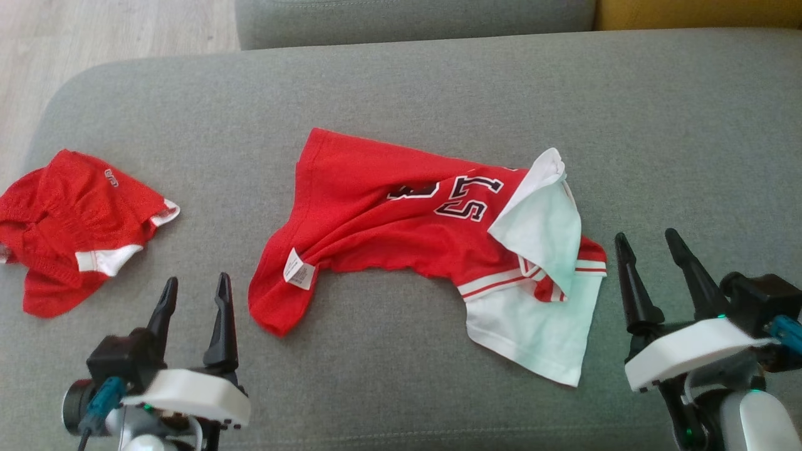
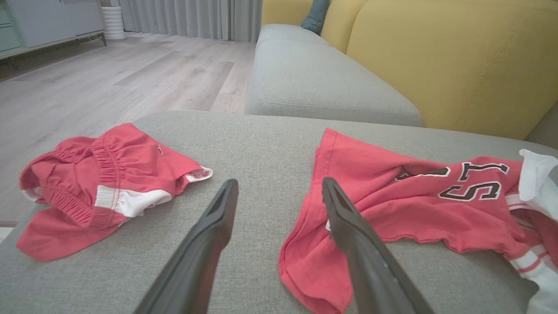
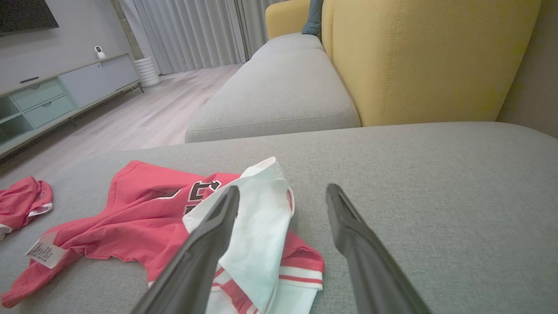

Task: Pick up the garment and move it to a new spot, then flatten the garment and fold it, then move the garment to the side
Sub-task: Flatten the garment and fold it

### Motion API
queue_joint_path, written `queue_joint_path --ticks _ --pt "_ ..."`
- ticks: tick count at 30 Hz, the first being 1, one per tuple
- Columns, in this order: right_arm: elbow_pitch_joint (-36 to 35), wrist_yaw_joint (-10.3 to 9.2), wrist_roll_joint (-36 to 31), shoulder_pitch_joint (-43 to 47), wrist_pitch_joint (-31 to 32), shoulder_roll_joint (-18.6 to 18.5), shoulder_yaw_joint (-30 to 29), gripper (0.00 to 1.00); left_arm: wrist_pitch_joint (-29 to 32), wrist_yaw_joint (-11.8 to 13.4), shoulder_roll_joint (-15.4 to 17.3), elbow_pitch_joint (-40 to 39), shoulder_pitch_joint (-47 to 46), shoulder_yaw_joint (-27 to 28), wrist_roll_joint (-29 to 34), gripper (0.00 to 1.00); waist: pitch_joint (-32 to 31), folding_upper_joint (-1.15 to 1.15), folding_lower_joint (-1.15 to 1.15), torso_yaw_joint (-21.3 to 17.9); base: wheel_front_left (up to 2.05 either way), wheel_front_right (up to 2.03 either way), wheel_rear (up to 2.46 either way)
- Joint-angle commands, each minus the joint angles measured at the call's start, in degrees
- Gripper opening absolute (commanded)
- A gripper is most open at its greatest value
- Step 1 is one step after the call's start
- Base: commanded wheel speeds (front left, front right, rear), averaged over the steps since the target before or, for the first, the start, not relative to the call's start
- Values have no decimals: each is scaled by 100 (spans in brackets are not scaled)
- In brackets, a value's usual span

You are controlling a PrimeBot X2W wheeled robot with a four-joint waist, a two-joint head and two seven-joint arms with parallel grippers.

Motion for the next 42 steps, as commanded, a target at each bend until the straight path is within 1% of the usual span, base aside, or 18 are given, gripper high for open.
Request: queue_joint_path --ticks 1,12,15,18,21,27,32,39,40,41,42 --pt "-238 -5 -12 -112 -2 -30 155 100 32 51 108 -261 -103 171 27 100 -12 0 0 -9 0 0 0" --pt "-250 -5 10 -98 2 -30 172 100 100 91 144 -345 -94 105 47 100 -22 0 0 -10 0 0 0" --pt "-244 -5 26 -94 4 -30 175 100 130 59 171 -355 -151 28 96 100 -25 0 0 -10 0 0 0" --pt "-235 -5 56 -94 5 -30 190 100 253 -49 175 -327 -234 -137 115 100 -5 0 0 -14 0 0 0" --pt "-227 -5 81 -104 0 -30 215 100 457 -227 149 -221 -301 -378 89 100 42 0 0 -33 0 0 0" --pt "-208 -5 135 -154 -11 -30 257 100 898 -541 93 379 -542 -749 11 100 227 0 0 -71 0 0 0" --pt "-169 -5 149 -211 -27 -30 285 100 983 -705 51 979 -812 -775 -125 100 358 0 0 -135 0 0 0" --pt "-97 -5 199 -190 -47 -30 244 100 970 -834 29 1662 -1054 -763 -260 100 438 0 0 -203 0 0 0" --pt "-88 -5 199 -177 -41 -30 238 100 963 -843 25 1716 -1081 -764 -269 84 446 0 0 -205 0 0 0" --pt "-74 -5 192 -157 -24 -30 232 100 944 -852 24 1761 -1106 -766 -274 49 452 0 0 -205 0 0 0" --pt "-56 -5 193 -130 -1 -30 222 100 924 -861 22 1802 -1128 -770 -276 29 456 0 0 -201 0 0 0"
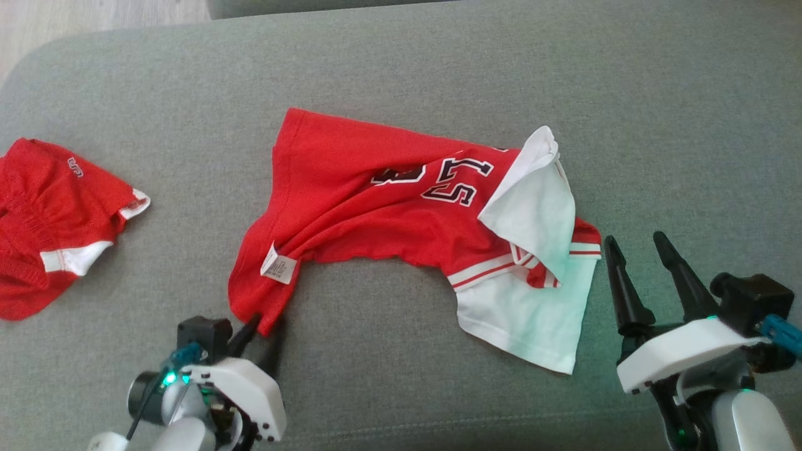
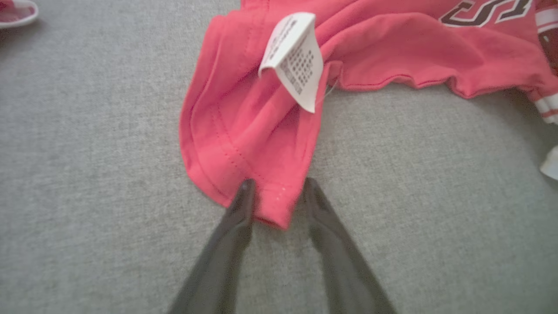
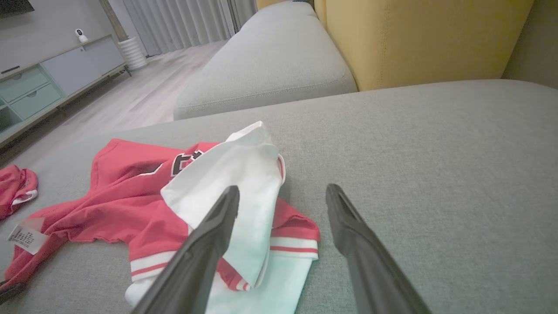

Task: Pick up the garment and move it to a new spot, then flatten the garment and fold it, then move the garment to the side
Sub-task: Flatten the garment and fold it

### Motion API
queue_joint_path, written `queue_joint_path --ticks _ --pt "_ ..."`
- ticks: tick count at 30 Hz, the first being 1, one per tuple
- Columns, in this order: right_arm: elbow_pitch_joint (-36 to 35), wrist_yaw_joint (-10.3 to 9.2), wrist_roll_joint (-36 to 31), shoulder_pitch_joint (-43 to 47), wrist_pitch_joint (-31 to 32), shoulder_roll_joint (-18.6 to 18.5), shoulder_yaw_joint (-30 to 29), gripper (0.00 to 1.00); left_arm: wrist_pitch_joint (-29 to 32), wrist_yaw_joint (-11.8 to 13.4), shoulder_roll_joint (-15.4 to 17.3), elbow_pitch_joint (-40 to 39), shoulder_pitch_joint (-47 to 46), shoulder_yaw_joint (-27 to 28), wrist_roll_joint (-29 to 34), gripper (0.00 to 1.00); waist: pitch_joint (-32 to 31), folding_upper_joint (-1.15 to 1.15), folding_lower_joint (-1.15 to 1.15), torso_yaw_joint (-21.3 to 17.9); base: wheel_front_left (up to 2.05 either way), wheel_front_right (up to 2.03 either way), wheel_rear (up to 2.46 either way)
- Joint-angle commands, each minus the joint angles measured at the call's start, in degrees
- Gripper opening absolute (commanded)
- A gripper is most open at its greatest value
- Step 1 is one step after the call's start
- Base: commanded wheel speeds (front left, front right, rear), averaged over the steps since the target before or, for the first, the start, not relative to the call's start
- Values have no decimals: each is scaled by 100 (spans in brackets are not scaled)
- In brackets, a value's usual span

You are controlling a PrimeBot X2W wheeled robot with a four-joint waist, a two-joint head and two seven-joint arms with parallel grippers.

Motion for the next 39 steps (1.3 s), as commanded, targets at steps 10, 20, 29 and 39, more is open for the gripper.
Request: queue_joint_path --ticks 10,20,29,39 --pt "377 -5 127 772 439 -30 429 100 -338 -78 1 148 -433 186 -53 0 31 0 0 86 0 0 0" --pt "1065 -5 348 702 430 -30 682 100 -449 -72 0 179 -599 168 -53 0 212 0 0 98 0 0 0" --pt "1668 -5 569 298 525 -30 903 91 -533 -71 7 211 -696 147 -75 0 302 0 0 155 0 0 0" --pt "1190 -5 783 231 363 -30 727 0 -992 8 119 -88 -684 284 -68 0 112 0 0 167 0 0 0"
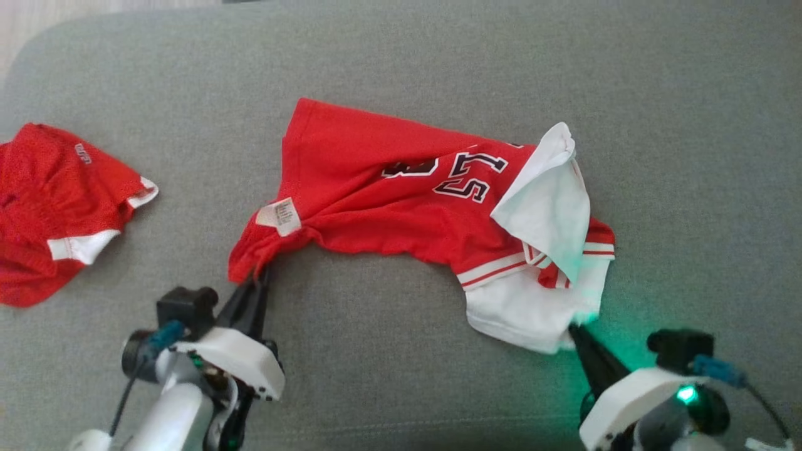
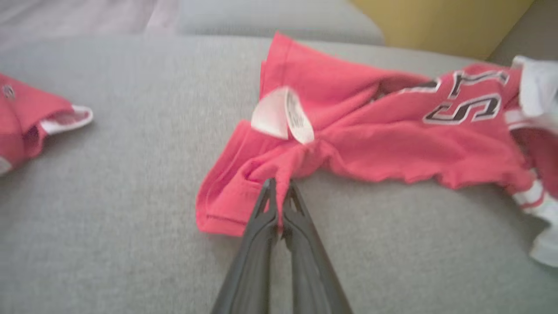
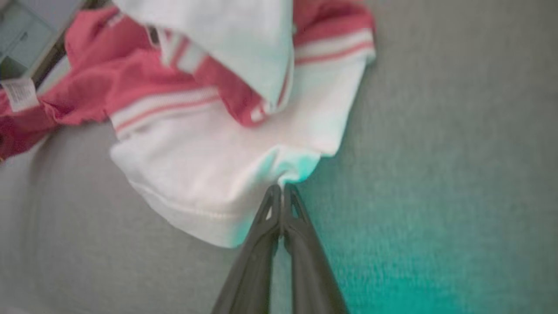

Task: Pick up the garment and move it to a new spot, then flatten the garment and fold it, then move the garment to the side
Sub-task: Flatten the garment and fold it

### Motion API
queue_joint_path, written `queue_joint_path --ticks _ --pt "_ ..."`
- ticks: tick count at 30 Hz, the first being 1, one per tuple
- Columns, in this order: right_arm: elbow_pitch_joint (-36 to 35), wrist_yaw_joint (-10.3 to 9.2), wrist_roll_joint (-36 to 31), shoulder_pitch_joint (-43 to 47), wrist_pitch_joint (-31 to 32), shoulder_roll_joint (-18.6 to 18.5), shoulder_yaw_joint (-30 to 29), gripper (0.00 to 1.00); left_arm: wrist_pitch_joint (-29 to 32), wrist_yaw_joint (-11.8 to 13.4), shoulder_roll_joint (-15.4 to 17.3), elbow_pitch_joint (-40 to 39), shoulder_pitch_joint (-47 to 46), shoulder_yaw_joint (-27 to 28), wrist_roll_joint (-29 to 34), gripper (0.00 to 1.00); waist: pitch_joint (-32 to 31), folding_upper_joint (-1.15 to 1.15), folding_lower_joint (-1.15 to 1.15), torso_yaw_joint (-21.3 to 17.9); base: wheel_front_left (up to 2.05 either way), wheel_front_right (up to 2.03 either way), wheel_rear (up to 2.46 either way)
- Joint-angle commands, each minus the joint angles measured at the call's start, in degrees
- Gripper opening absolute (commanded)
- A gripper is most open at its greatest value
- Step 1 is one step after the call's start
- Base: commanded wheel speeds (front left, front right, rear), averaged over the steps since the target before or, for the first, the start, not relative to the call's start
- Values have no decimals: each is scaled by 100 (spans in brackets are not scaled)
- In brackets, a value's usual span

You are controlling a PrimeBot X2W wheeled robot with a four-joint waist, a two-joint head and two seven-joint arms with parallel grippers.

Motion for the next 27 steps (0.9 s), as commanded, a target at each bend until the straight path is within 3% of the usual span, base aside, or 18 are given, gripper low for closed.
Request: queue_joint_path --ticks 1,9,16,27 --pt "-389 -5 -51 -162 -116 -20 79 0 -128 72 192 -328 -179 300 17 0 -82 0 0 -23 0 0 0" --pt "-1892 -5 -184 -595 -373 -359 -453 0 -275 418 580 -1645 -15 633 208 0 -559 0 0 -81 0 0 0" --pt "-2830 -5 -385 -1385 -154 -848 -942 0 -54 638 908 -2967 -453 933 381 0 -889 0 0 -13 0 0 0" --pt "-3247 -5 -278 -2953 45 -1332 -1374 0 398 606 956 -3668 -1970 1064 416 0 -1024 0 0 35 0 0 0"
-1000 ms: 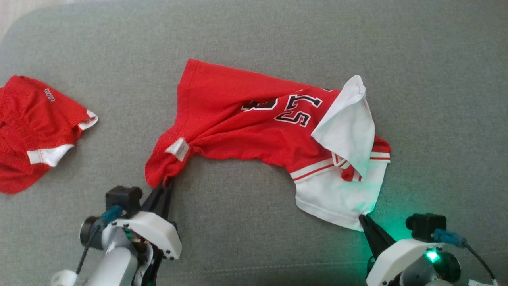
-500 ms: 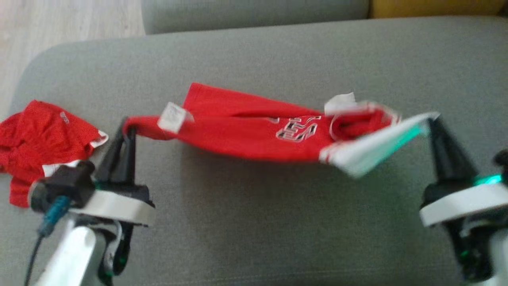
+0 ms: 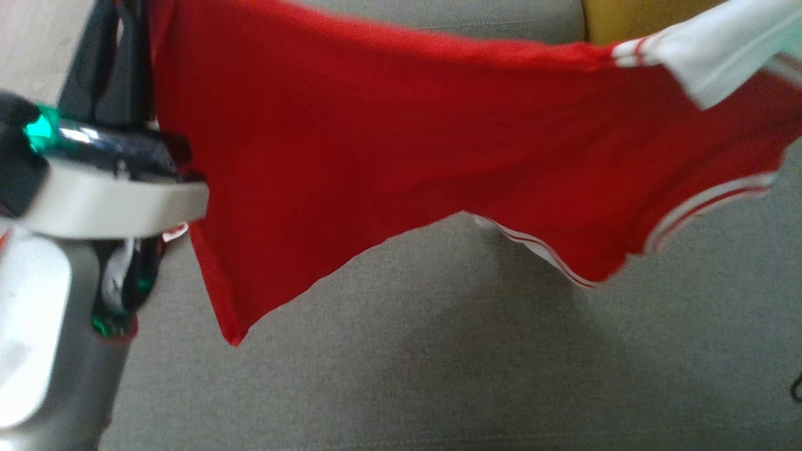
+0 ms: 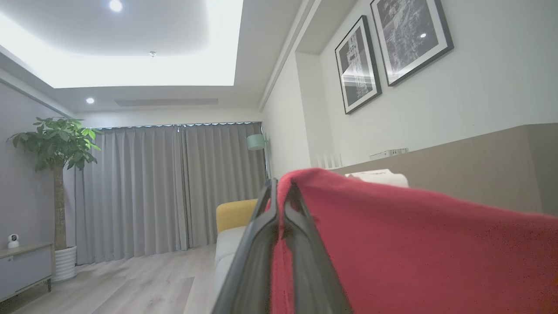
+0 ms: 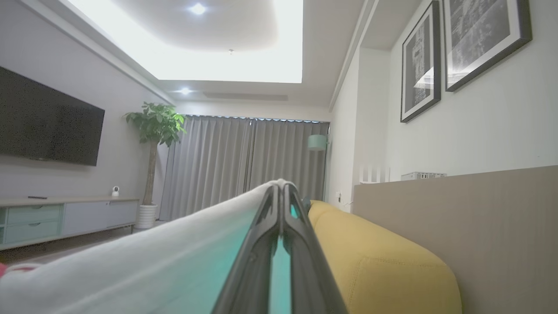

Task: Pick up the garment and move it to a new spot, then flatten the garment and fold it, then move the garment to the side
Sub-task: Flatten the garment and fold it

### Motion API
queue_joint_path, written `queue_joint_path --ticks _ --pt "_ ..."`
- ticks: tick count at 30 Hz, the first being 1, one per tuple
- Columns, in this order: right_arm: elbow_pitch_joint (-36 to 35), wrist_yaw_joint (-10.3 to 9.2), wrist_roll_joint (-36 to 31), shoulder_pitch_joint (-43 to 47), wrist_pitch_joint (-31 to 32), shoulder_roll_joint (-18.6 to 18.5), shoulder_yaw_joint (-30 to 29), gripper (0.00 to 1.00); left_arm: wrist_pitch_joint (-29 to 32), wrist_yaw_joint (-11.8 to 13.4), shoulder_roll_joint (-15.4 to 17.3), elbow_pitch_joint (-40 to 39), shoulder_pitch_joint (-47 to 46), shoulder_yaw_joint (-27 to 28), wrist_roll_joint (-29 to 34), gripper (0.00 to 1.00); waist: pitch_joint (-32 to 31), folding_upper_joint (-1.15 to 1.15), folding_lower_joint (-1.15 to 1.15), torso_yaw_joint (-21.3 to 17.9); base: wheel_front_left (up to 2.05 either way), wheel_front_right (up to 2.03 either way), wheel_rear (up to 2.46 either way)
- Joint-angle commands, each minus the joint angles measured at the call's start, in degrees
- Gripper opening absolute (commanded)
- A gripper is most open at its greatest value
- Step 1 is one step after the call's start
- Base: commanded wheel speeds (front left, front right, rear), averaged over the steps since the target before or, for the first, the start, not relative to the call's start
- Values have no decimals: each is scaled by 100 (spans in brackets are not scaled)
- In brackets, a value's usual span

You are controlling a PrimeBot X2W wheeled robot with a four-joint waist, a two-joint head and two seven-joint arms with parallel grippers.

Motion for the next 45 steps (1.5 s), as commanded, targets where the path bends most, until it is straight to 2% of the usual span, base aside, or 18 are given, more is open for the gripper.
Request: queue_joint_path --ticks 1,7,13,21,22,28,35,41,45 --pt "-135 -5 74 -340 64 -105 46 0 60 -50 141 -126 -461 249 28 0 31 0 0 -18 0 0 0" --pt "335 -5 276 -1076 33 -134 180 0 201 -272 26 388 -1173 151 -164 0 256 0 0 -92 0 0 0" --pt "1363 -5 465 -2231 -169 -183 670 0 72 -441 -259 1578 -2076 75 -294 0 591 0 0 -84 0 0 0" --pt "3444 -5 662 -4239 -1035 -130 1400 0 -545 -749 -688 3713 -3657 38 -326 0 983 0 0 8 0 0 0" --pt "4001 -5 670 -4686 -1305 -73 1564 0 -662 -825 -770 4209 -4028 42 -303 0 1043 0 0 11 0 0 0" --pt "5536 -5 820 -5647 -1909 275 2141 0 -813 -1126 -944 5341 -4703 191 -334 0 1370 0 0 -137 0 0 0" --pt "6884 -5 1301 -5438 -2238 627 2929 0 -821 -1322 -1112 6073 -4302 486 -238 0 1926 0 0 -276 0 0 0" --pt "7418 -5 1741 -4718 -2479 742 3331 0 -821 -1413 -1351 6375 -3616 681 -160 0 2137 0 0 -257 0 0 0" --pt "7505 -5 2088 -4103 -2668 708 3443 0 -822 -1513 -1485 6464 -3105 856 -135 0 2213 0 0 -193 0 0 0"
